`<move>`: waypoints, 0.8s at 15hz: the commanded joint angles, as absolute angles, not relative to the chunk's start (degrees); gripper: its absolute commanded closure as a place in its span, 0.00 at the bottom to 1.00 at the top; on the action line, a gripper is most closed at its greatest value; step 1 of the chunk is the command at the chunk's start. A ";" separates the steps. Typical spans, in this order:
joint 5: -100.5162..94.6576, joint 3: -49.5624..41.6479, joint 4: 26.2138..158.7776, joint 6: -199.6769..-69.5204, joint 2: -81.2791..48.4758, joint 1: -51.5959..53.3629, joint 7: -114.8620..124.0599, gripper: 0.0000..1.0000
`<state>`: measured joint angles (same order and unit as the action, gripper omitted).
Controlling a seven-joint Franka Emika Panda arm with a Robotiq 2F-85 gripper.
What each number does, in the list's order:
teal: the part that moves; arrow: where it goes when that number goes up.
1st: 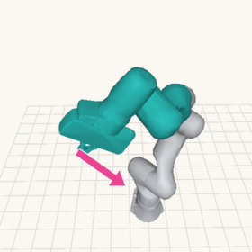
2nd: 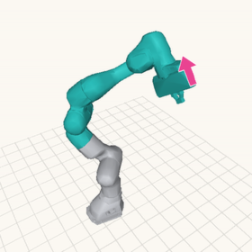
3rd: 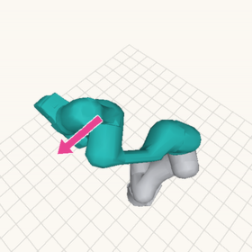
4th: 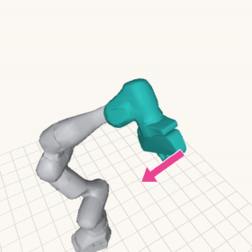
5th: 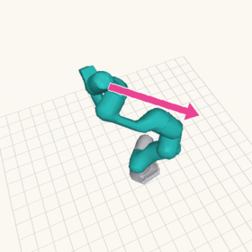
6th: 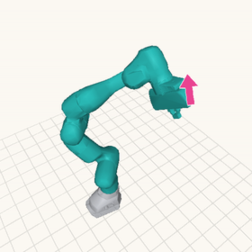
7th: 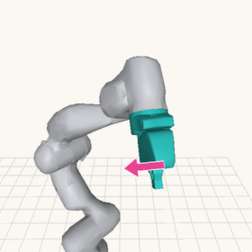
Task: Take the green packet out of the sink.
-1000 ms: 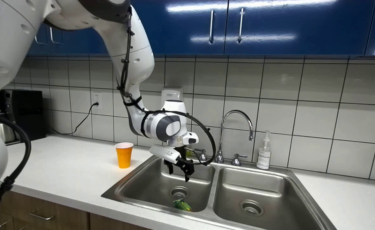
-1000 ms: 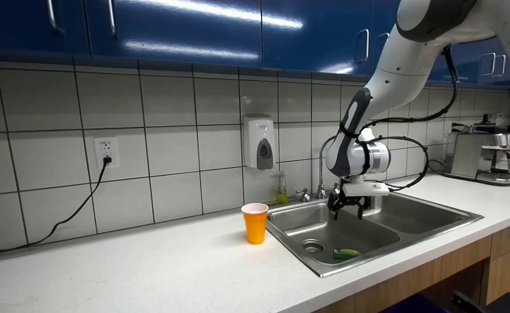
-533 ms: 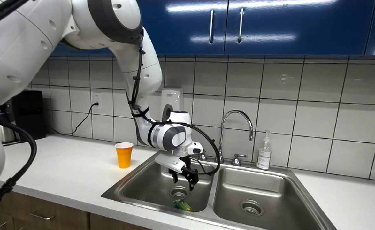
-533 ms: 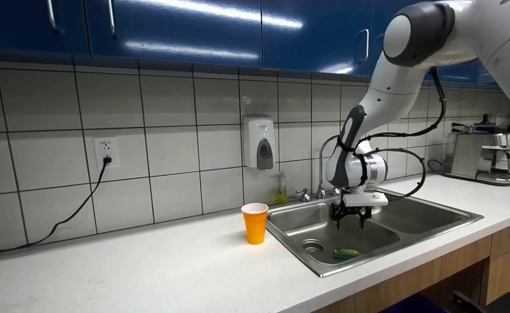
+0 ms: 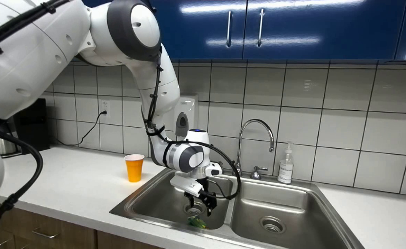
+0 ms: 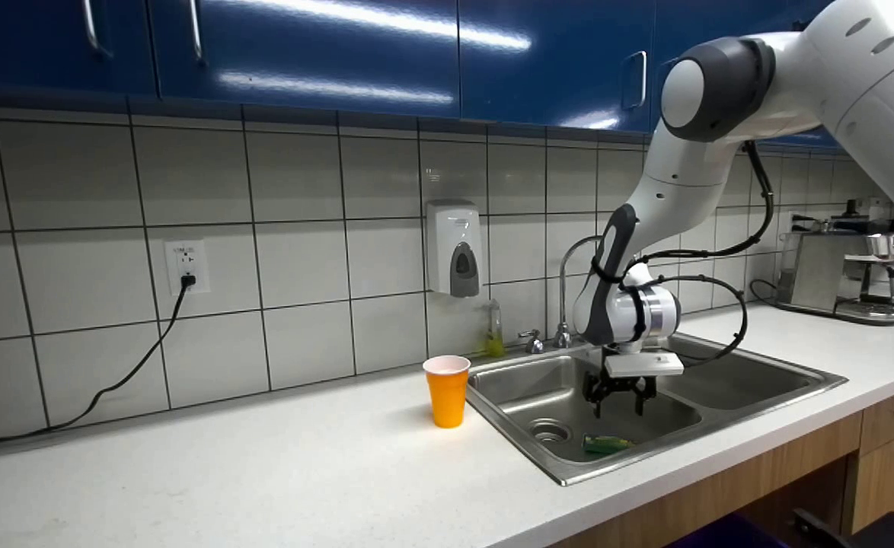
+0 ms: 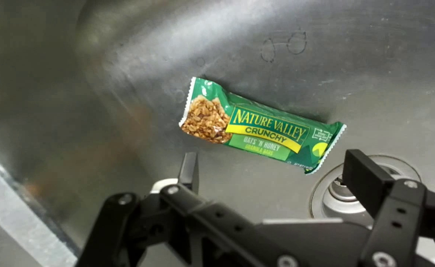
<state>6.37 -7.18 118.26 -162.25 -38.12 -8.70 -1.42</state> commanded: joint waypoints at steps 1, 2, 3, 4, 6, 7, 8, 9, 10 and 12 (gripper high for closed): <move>5.15 -6.57 116.52 -161.34 -39.25 -10.04 -1.68 0.00; 5.23 -6.44 116.42 -161.17 -39.37 -10.20 -1.77 0.00; 5.21 -6.46 116.37 -161.24 -39.50 -10.22 -1.76 0.00; 5.19 -6.48 116.34 -161.27 -39.61 -10.22 -1.75 0.00; 5.15 -6.54 116.43 -161.49 -39.60 -10.14 -1.68 0.00; 5.43 -6.73 117.42 -162.19 -39.32 -9.52 -0.72 0.00; 5.43 -6.73 117.40 -162.19 -39.32 -9.52 -0.72 0.00; 5.43 -6.73 117.38 -162.19 -39.32 -9.52 -0.72 0.00; 5.43 -6.73 117.36 -162.19 -39.32 -9.52 -0.72 0.00; 5.42 -6.73 117.34 -162.19 -39.32 -9.52 -0.72 0.00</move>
